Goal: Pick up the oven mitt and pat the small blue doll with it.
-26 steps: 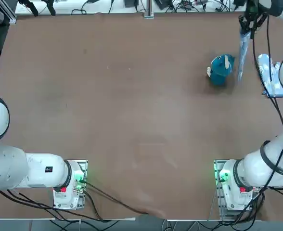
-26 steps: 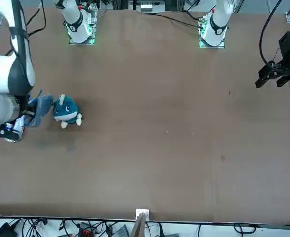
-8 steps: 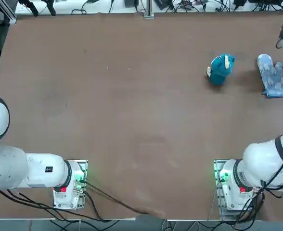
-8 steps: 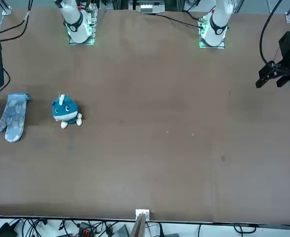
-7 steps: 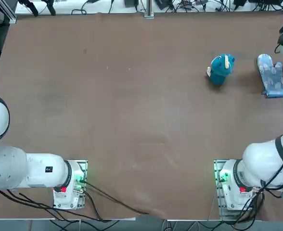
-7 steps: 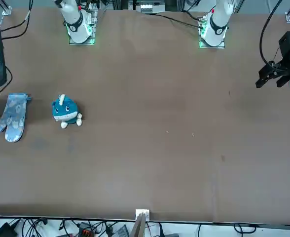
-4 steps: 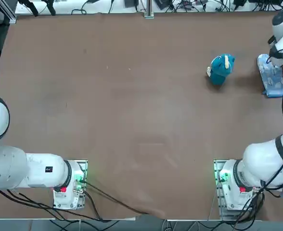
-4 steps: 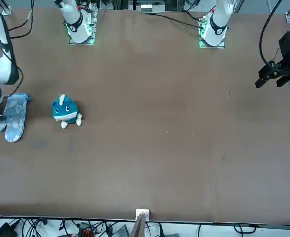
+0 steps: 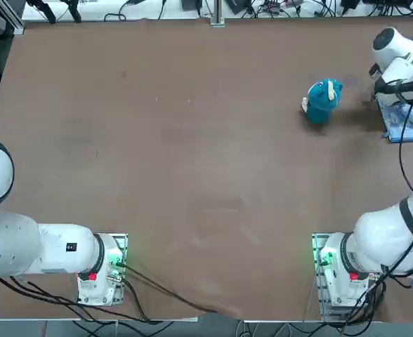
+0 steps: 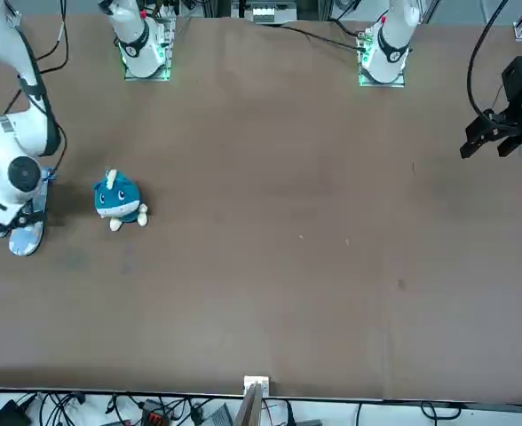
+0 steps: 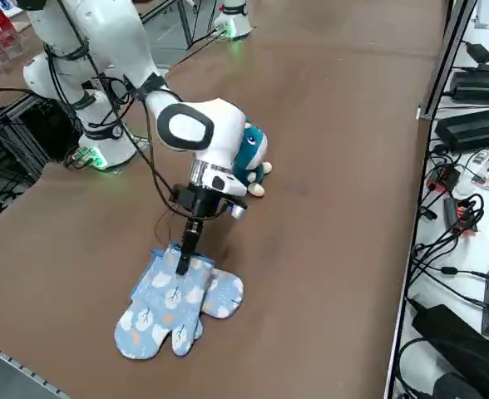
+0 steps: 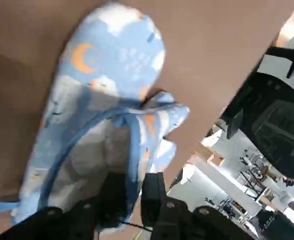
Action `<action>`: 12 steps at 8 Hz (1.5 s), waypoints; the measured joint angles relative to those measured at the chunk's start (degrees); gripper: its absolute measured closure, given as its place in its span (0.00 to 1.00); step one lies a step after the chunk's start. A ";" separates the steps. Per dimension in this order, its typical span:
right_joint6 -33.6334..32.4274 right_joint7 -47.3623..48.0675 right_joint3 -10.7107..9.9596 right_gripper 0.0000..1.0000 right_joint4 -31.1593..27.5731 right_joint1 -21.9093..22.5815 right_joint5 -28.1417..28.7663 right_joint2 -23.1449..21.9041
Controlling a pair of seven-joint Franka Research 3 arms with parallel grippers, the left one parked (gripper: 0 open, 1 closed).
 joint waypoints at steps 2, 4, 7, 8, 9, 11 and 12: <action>-0.83 0.34 0.09 0.55 -0.38 1.57 2.73 0.25; -0.88 0.40 0.56 0.20 -0.39 2.22 4.93 0.34; -9.18 -3.48 5.43 0.00 6.27 3.18 19.30 -2.10; -15.13 -6.60 7.17 0.00 10.98 3.31 25.21 -3.22; -20.25 -8.94 8.24 0.00 15.59 3.42 30.83 -4.20; -29.56 -10.86 9.85 0.00 23.78 3.47 39.97 -6.42; -34.65 -11.02 10.26 0.00 27.82 3.50 43.79 -7.64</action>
